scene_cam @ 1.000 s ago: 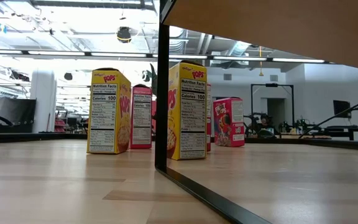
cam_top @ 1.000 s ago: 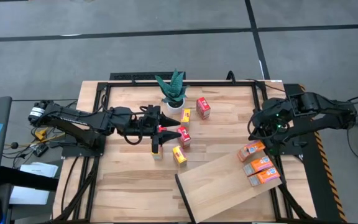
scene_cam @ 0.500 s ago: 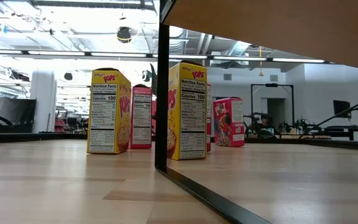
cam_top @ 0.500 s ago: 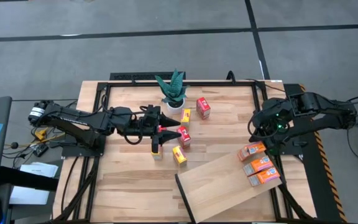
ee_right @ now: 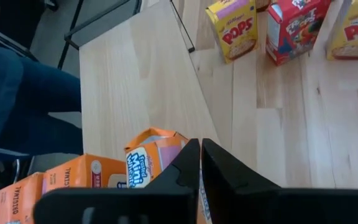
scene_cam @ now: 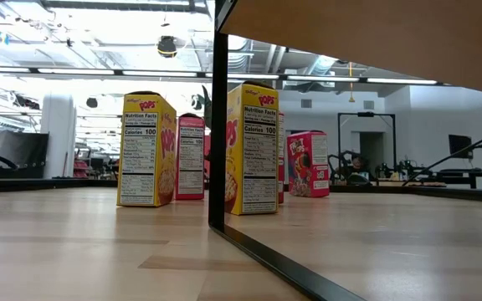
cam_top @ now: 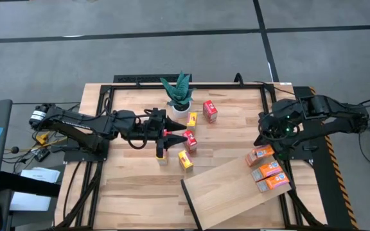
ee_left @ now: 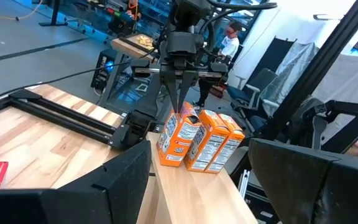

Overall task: Stack cereal on shelf
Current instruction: Put the orange cereal box on the shelf aligned with the other orange cereal boxes

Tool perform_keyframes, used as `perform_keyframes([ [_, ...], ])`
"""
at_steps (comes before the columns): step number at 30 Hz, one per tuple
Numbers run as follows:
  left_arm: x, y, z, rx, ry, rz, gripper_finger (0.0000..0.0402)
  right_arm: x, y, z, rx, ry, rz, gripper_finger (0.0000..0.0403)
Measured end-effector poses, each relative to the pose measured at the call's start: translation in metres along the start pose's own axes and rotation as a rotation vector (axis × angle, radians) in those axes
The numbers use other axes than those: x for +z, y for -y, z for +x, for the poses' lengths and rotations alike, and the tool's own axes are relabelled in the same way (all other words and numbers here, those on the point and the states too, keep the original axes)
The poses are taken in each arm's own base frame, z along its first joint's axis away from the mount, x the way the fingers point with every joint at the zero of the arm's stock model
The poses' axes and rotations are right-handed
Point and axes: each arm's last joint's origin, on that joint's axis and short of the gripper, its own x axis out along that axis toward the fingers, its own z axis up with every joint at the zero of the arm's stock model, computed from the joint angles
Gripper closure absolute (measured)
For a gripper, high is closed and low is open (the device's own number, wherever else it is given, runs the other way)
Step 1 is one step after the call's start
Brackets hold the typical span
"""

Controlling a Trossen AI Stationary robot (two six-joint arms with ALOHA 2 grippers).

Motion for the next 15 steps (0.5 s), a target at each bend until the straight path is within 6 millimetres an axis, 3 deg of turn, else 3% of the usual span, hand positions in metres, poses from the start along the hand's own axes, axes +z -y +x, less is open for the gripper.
perform_keyframes([
  [9, 0.002, 0.001, 0.0, -0.002, 0.024, 0.041, 0.0141, -0.002, 0.011, 0.01, -0.112, -0.117, 0.073, 0.0385],
  [15, 0.012, 0.007, 0.006, -0.128, 0.164, 0.028, 0.0141, 0.002, 0.022, 0.023, -0.181, -0.221, 0.112, 0.037],
])
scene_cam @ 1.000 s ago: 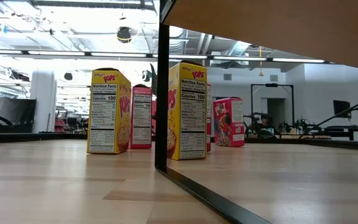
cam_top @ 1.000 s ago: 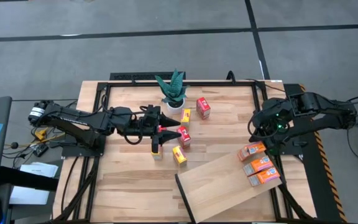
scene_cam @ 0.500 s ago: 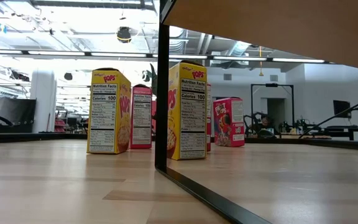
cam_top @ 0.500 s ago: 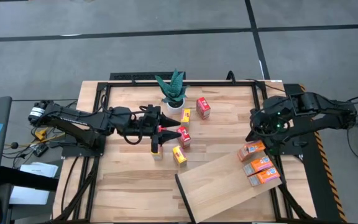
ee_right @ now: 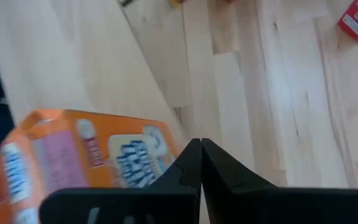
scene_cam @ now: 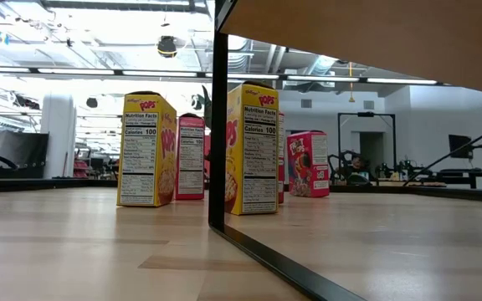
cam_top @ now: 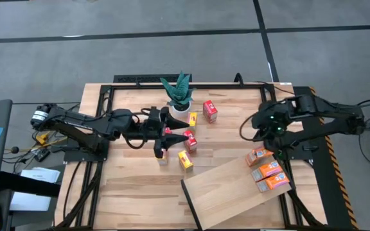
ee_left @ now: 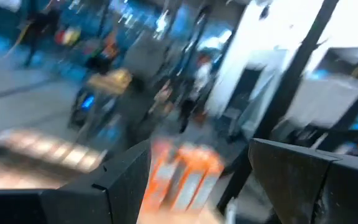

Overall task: Stack cereal on shelf
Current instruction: Put the orange cereal box on the shelf aligned with the other orange cereal boxes

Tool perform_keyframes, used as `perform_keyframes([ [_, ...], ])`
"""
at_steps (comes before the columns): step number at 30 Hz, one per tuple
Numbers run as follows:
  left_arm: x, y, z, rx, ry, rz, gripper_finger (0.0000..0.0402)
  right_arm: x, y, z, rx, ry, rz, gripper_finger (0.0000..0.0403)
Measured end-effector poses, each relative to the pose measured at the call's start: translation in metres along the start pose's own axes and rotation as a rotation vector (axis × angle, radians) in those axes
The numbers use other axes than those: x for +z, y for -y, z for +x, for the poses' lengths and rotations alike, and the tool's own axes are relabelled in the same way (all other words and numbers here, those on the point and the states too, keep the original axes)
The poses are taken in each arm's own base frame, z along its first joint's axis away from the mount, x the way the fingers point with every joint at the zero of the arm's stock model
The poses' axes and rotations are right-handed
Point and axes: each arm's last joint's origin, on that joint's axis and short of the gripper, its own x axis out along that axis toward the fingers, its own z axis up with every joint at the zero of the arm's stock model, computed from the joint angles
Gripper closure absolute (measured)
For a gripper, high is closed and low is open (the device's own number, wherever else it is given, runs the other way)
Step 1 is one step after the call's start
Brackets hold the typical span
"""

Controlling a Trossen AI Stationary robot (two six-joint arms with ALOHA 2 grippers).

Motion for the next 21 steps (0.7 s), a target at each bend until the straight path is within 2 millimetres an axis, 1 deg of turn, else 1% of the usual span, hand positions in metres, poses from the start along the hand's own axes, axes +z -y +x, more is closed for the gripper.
perform_keyframes([
  [3, 0.004, 0.002, 0.0, -0.059, 0.035, -0.007, 0.0141, 0.004, 0.002, 0.005, -0.009, -0.022, -0.025, 0.0363],
  [5, 0.006, 0.002, 0.0, -0.067, 0.047, -0.015, 0.0141, 0.008, 0.004, 0.006, -0.015, -0.033, -0.051, 0.0362],
  [10, 0.012, 0.002, -0.002, -0.108, 0.065, -0.05, 0.0141, 0.017, 0.002, -0.009, -0.02, 0.003, -0.118, 0.0365],
  [12, 0.011, 0.001, -0.002, -0.114, 0.056, -0.05, 0.0141, 0.018, 0.002, -0.018, -0.027, 0.017, -0.131, 0.037],
  [14, 0.01, 0.001, -0.001, -0.112, 0.047, -0.059, 0.0141, 0.016, 0.004, -0.021, -0.037, 0.012, -0.116, 0.0377],
  [18, 0.009, 0.0, -0.001, -0.106, 0.028, -0.074, 0.0141, 0.008, 0.009, -0.015, -0.049, -0.04, -0.08, 0.0388],
  [21, 0.008, 0.0, -0.001, -0.108, 0.023, -0.074, 0.0141, 0.005, 0.009, -0.008, -0.041, -0.074, -0.078, 0.0387],
])
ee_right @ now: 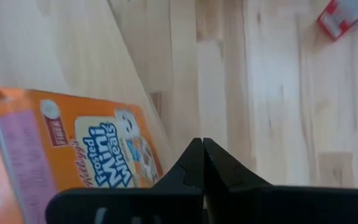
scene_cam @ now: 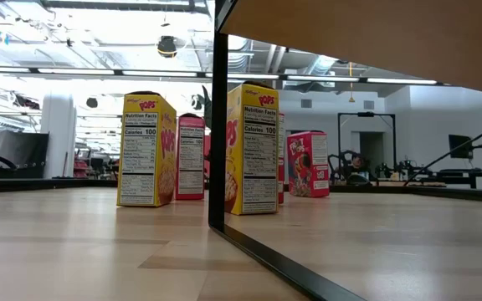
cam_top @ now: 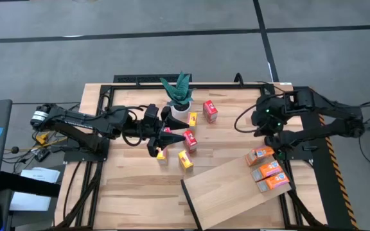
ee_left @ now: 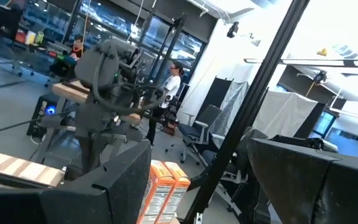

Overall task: Stack cereal on shelf
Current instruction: Put the orange cereal box on the shelf aligned with the other orange cereal boxes

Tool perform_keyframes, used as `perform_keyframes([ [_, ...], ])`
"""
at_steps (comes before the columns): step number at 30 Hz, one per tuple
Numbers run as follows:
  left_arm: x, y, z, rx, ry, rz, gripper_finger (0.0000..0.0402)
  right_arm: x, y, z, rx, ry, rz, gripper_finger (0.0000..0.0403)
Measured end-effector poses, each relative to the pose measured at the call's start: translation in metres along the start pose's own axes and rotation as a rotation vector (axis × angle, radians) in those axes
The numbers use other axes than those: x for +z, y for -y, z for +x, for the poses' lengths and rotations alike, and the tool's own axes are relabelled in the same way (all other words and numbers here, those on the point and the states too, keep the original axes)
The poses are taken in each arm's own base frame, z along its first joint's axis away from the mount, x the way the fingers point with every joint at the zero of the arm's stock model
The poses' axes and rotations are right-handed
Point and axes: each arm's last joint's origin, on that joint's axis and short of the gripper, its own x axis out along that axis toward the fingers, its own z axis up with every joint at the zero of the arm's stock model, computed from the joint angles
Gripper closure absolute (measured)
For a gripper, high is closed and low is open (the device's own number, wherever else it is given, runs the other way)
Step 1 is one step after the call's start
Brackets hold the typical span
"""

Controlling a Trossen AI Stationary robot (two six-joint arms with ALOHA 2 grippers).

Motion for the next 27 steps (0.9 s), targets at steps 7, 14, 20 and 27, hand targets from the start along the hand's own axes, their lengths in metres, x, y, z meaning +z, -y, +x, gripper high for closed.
perform_keyframes([
  [7, -0.004, -0.002, 0.0, 0.016, -0.047, 0.002, 0.0141, -0.006, -0.006, 0.019, 0.032, -0.068, 0.002, 0.0369],
  [14, -0.007, -0.003, 0.0, 0.044, -0.064, 0.006, 0.0141, -0.003, -0.016, 0.022, 0.071, -0.045, -0.03, 0.0388],
  [20, -0.008, -0.004, 0.0, 0.053, -0.078, 0.008, 0.0141, -0.005, -0.023, 0.023, 0.099, -0.068, -0.041, 0.0376],
  [27, -0.009, -0.006, -0.001, 0.082, -0.085, 0.01, 0.0141, -0.005, -0.023, 0.023, 0.045, -0.061, -0.06, 0.0372],
])
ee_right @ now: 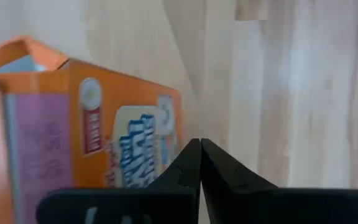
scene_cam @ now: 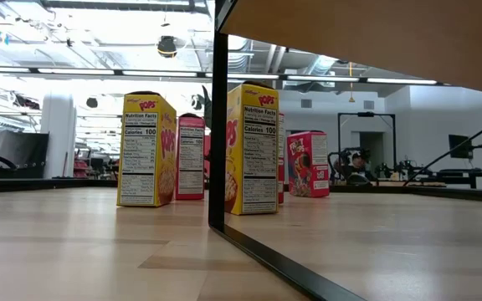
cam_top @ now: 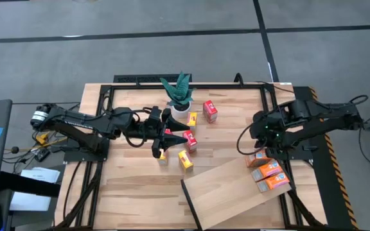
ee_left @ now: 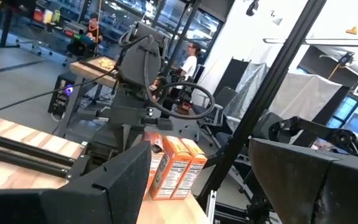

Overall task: Stack cereal on shelf
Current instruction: Put the orange cereal box on the shelf aligned with the other orange cereal boxes

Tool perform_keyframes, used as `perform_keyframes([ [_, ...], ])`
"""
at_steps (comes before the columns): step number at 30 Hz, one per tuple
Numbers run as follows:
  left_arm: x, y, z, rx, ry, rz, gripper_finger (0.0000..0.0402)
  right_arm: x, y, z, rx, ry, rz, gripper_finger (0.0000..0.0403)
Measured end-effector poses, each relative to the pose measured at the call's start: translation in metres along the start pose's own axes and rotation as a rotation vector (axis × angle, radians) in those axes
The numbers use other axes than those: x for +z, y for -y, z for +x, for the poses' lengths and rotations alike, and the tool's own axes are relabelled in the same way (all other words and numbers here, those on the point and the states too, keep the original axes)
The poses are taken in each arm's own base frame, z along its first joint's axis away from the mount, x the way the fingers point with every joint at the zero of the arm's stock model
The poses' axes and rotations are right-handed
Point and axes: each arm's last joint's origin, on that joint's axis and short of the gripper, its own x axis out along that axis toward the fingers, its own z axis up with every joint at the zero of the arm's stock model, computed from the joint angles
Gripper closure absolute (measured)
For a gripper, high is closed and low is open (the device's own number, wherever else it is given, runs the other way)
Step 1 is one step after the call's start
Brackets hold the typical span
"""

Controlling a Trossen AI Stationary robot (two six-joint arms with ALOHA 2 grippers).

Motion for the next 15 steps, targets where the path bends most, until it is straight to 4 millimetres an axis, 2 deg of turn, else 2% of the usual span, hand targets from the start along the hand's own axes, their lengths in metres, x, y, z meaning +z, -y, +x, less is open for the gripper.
perform_keyframes([
  [3, -0.002, -0.001, 0.0, 0.028, -0.012, 0.002, 0.0141, 0.001, 0.001, -0.002, -0.045, 0.009, -0.037, 0.0381],
  [10, -0.002, -0.004, 0.0, 0.051, -0.014, 0.005, 0.0141, 0.014, -0.004, -0.021, -0.058, 0.095, -0.067, 0.0388],
  [15, -0.002, -0.004, 0.0, 0.051, -0.014, 0.005, 0.0141, 0.03, -0.005, -0.013, -0.035, 0.046, -0.066, 0.0377],
])
